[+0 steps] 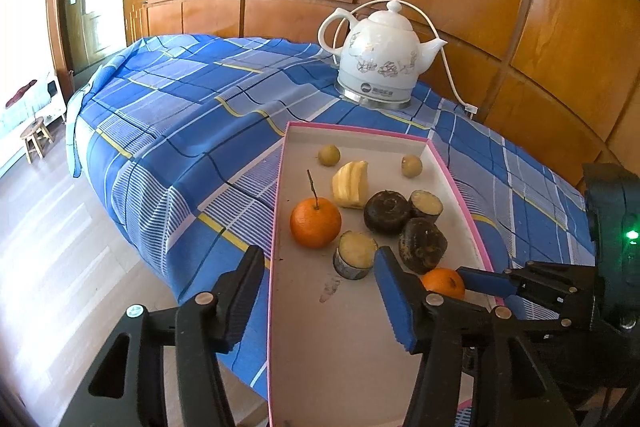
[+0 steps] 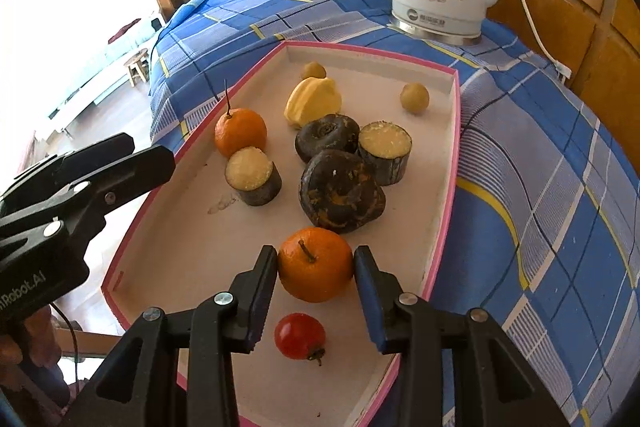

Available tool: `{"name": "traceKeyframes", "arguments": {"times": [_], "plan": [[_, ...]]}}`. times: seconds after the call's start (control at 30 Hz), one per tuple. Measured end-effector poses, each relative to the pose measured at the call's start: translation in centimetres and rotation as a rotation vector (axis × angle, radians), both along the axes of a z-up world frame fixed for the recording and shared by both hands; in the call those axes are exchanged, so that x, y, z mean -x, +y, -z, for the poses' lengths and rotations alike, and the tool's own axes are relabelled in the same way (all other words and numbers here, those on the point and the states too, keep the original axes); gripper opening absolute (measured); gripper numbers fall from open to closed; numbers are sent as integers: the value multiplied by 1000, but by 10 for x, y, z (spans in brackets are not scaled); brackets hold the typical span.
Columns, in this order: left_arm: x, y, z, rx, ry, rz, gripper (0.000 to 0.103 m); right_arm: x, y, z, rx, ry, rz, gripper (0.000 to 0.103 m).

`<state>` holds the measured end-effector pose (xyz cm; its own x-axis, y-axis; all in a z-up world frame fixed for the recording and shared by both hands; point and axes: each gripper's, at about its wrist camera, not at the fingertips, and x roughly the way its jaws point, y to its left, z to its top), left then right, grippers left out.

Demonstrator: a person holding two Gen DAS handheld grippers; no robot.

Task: Organize fruits

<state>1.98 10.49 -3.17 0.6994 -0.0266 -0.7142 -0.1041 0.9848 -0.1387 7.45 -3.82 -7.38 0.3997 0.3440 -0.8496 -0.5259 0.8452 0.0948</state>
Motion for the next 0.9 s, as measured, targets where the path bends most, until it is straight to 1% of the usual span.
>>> {"name": "traceKeyframes", "arguments": {"times": [0.2, 0.37, 0.43, 0.47, 0.57, 0.6, 0.63, 0.67, 0.8, 0.9], "plan": [[5, -3, -4, -7, -14, 1, 65, 10, -8, -11, -16, -53, 37, 42], [12, -8, -8, -16, -33, -1, 73, 24, -19, -28, -23, -130, 100, 42], [16, -10, -9, -21, -43, -5, 81, 31, -26, -33, -24, -159, 141, 42], [19, -11, -10, -24, -51, -6, 83, 35, -29, -35, -24, -175, 165, 42], [28, -17, -12, -30, -71, -1, 93, 49, -43, -39, -19, -216, 263, 43], [31, -20, -12, -33, -76, 1, 99, 52, -45, -39, -18, -221, 281, 43], [34, -23, -12, -38, -80, 4, 102, 56, -49, -39, -13, -226, 305, 43], [37, -26, -13, -43, -85, 10, 102, 59, -52, -38, -3, -232, 333, 43], [44, -34, -15, -58, -94, 32, 103, 68, -61, -36, 14, -237, 377, 43], [46, -35, -15, -58, -90, 29, 103, 75, -68, -39, 12, -255, 401, 43]]}}
